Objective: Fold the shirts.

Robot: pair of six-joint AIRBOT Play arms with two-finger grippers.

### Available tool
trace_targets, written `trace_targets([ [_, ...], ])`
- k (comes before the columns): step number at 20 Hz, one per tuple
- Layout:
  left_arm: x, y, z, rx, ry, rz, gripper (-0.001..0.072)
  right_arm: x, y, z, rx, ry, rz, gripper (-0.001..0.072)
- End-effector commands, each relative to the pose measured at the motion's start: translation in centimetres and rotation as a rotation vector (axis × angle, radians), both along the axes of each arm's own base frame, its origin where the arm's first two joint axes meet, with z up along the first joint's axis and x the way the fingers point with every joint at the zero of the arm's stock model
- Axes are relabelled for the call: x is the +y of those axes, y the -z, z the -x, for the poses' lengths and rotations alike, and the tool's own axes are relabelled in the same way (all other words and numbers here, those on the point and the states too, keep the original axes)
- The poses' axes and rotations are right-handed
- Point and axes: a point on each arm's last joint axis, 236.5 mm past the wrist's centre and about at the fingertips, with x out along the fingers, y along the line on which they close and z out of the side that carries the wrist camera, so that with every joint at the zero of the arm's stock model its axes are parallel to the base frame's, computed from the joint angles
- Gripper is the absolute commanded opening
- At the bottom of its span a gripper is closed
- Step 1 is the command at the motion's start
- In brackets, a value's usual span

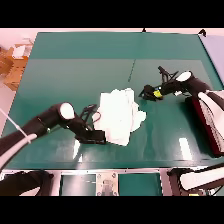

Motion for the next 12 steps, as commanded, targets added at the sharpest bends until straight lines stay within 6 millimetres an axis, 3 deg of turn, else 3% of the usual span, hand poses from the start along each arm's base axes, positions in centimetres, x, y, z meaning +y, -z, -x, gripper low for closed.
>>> trace_targets([
  [1,-2.9,2.2,-2.9,-0.157,-0.203,0.033,0.0713,2.1,1.5,-3.5,0.007,0.010,-0.097,0.0366],
  [3,-4.0,2.2,-5.3,-0.227,-0.286,0.070,0.0713,3.9,2.3,-4.1,0.022,0.004,-0.137,0.0365],
  [4,-4.2,2.6,-5.5,-0.214,-0.312,0.072,0.0713,4.7,2.7,-4.0,0.031,-0.006,-0.148,0.0365],
  [7,-4.0,4.7,-4.4,-0.146,-0.305,0.030,0.0695,6.8,4.1,-3.3,0.056,-0.043,-0.147,0.0337],
  [8,-3.9,4.8,-4.4,-0.145,-0.305,0.027,0.0519,7.1,4.2,-3.1,0.059,-0.050,-0.146,0.0271],
  [9,-4.0,4.7,-4.5,-0.152,-0.299,0.032,0.0267,7.2,4.2,-3.1,0.060,-0.052,-0.147,0.0102],
  [10,-4.0,4.4,-4.5,-0.166,-0.282,0.036,0.0020,7.2,4.0,-3.2,0.058,-0.055,-0.149,0.0016],
  [12,-3.8,3.5,-4.2,-0.199,-0.222,0.046,0.0025,6.2,2.8,-3.6,0.051,-0.062,-0.160,0.0015],
])
